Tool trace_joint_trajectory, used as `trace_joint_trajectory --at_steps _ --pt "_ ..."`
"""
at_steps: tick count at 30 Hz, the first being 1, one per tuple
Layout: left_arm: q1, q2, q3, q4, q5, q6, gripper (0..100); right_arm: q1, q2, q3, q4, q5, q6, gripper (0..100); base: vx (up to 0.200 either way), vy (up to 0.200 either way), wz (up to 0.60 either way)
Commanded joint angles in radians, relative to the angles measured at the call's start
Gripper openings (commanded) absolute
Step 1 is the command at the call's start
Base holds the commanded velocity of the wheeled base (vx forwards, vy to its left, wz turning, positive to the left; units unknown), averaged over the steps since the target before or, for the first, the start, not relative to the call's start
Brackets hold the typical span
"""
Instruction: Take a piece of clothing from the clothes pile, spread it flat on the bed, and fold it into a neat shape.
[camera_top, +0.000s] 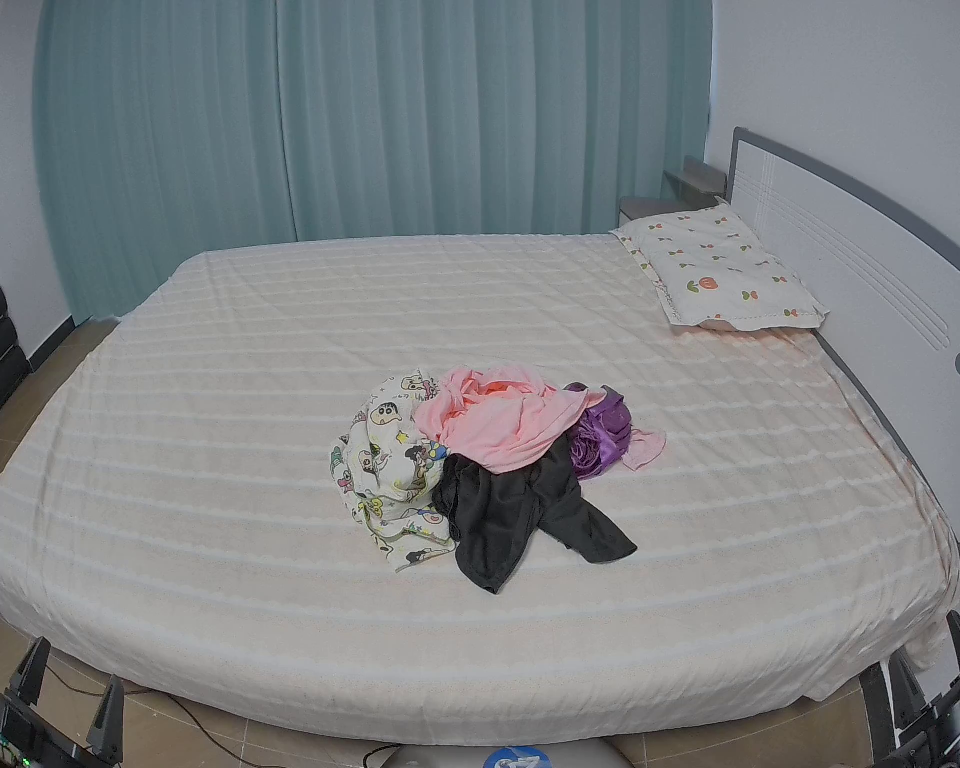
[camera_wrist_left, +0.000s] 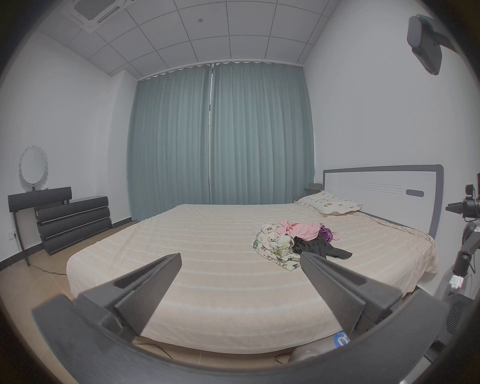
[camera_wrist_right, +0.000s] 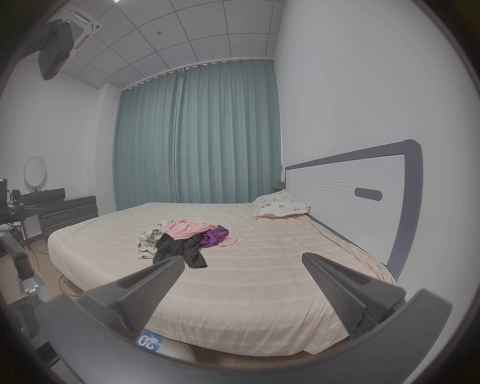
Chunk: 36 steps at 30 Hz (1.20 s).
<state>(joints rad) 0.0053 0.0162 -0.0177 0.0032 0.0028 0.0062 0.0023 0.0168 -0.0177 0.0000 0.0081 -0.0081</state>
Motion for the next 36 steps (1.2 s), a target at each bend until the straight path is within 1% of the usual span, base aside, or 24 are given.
trace_joint_trajectory --at_steps 1,3,6,8,10,11,14,15,17,18,19,20,21,25,27,28,29,30,31,32,33,34,35,36 --pt "0.001 -0.016 0.016 0.0 -0.001 0.0 100 -0.001 -0.015 0.018 -0.002 0.001 -0.001 100 0.0 0.0 0.0" --pt "0.001 -0.016 0.016 -0.002 -0.001 0.001 100 0.002 -0.014 0.001 -0.003 0.006 0.003 100 0.0 0.0 0.0" --pt "0.001 -0.016 0.016 -0.002 0.0 0.005 100 0.004 0.137 -0.274 0.006 0.027 0.083 100 0.0 0.0 0.0" --pt "0.001 -0.016 0.016 -0.002 0.0 0.005 100 0.004 0.221 -0.331 0.012 0.062 0.073 100 0.0 0.0 0.0" --pt "0.001 -0.016 0.015 -0.002 0.0 0.005 100 0.004 0.282 -0.35 0.025 0.09 0.071 100 0.0 0.0 0.0" --pt "0.001 -0.016 0.015 -0.002 0.0 0.003 100 0.005 0.373 -0.35 0.023 0.122 0.079 100 0.0 0.0 0.0" --pt "0.001 -0.016 0.015 -0.002 0.0 0.003 100 0.007 0.552 -0.334 0.0 0.176 0.145 100 0.0 0.0 0.0" --pt "0.001 -0.016 0.015 -0.002 0.0 0.006 100 0.007 0.655 -0.337 -0.021 0.208 0.177 100 0.0 0.0 0.0" --pt "0.001 -0.016 0.015 -0.002 0.0 0.015 100 0.013 0.758 -0.337 -0.057 0.24 0.177 100 0.0 0.0 0.0" --pt "0.001 -0.016 0.015 -0.002 0.0 0.025 100 0.031 0.847 -0.34 -0.094 0.254 0.177 100 0.0 0.0 0.0" --pt "0.001 -0.016 0.015 -0.002 0.0 0.025 100 0.034 0.856 -0.341 -0.098 0.254 0.177 100 0.0 0.0 0.0" --pt "0.001 -0.016 0.015 -0.002 0.002 0.021 100 0.065 0.957 -0.343 -0.153 0.254 0.184 100 0.0 0.0 0.0" --pt "0.001 -0.016 0.015 -0.002 0.002 0.018 100 0.077 1.02 -0.343 -0.193 0.253 0.188 100 0.0 0.0 0.0" --pt "0.002 -0.009 -0.005 -0.008 0.011 -0.003 100 0.104 1.246 -0.352 -0.339 0.248 0.189 100 0.0 0.0 0.0" --pt "0.012 0.082 -0.186 -0.032 0.019 -0.107 100 0.128 1.353 -0.372 -0.397 0.247 0.198 100 0.0 0.0 0.0" --pt "0.016 0.137 -0.252 -0.029 0.023 -0.152 100 0.136 1.39 -0.38 -0.417 0.245 0.206 100 0.0 0.0 0.0" --pt "0.022 0.232 -0.271 -0.022 0.022 -0.163 100 0.153 1.451 -0.39 -0.454 0.234 0.221 100 0.0 0.0 0.0" --pt "0.019 0.286 -0.274 -0.023 0.019 -0.121 100 0.169 1.49 -0.4 -0.479 0.228 0.232 100 0.0 0.0 0.0" --pt "0.019 0.294 -0.274 -0.023 0.019 -0.112 100 0.171 1.496 -0.401 -0.483 0.227 0.234 100 0.0 0.0 0.0" --pt "-0.002 0.393 -0.26 -0.031 -0.003 -0.026 100 0.2 1.582 -0.43 -0.543 0.197 0.264 100 0.0 0.0 0.0" --pt "-0.021 0.458 -0.246 -0.035 -0.026 -0.029 100 0.212 1.629 -0.446 -0.575 0.181 0.29 100 0.0 0.0 0.0" --pt "-0.024 0.469 -0.243 -0.035 -0.029 -0.031 100 0.215 1.635 -0.447 -0.58 0.178 0.295 100 0.0 0.0 0.0" --pt "-0.053 0.568 -0.232 -0.052 -0.049 -0.054 100 0.246 1.695 -0.453 -0.637 0.141 0.346 100 0.0 0.0 0.0" --pt "-0.053 0.568 -0.232 -0.052 -0.049 -0.054 100 0.246 1.695 -0.453 -0.637 0.141 0.346 100 0.0 0.0 0.0"
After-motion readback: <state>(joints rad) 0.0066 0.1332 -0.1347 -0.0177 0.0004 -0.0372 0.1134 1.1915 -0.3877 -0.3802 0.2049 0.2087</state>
